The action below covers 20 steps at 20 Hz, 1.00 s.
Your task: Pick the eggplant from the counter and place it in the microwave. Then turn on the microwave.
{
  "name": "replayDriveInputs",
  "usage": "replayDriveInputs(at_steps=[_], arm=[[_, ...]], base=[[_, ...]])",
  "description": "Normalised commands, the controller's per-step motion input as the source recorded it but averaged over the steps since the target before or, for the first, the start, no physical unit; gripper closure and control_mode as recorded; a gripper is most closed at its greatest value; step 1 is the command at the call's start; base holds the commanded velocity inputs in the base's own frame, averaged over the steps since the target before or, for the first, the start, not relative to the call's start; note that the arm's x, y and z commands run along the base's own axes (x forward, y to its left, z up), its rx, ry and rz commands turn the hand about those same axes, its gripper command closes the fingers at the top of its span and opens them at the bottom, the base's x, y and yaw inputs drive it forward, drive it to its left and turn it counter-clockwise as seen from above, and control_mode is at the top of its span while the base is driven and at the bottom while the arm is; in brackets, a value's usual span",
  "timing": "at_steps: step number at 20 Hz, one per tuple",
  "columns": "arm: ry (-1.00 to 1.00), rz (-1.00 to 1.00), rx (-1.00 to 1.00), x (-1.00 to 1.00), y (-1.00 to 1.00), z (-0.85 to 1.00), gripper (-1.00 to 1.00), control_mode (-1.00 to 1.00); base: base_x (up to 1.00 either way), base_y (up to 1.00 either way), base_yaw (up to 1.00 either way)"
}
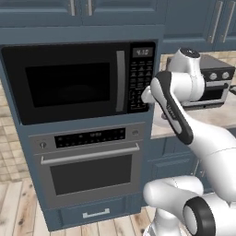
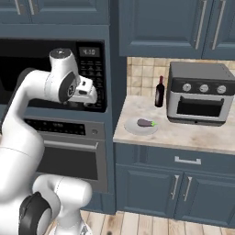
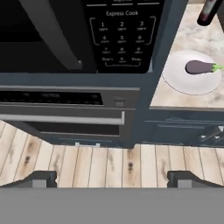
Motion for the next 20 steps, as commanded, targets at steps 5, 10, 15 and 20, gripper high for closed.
replayDriveInputs(at_steps=[5, 10, 15, 20], arm=[[-0.09, 0.00, -0.04, 0.05, 0.31, 0.00, -1.00, -1.00], [-0.04, 0.00, -0.03, 0.13, 0.28, 0.00, -1.00, -1.00], [-0.03, 0.00, -0.02, 0.17, 0.25, 0.00, -1.00, -1.00], [-0.05, 0.00, -0.02, 0.18, 0.24, 0.00, -1.00, -1.00]], base=[[0.00, 0.00, 0.00], [0.00, 0.00, 0.00], [0.00, 0.00, 0.00], [0.00, 0.00, 0.00]])
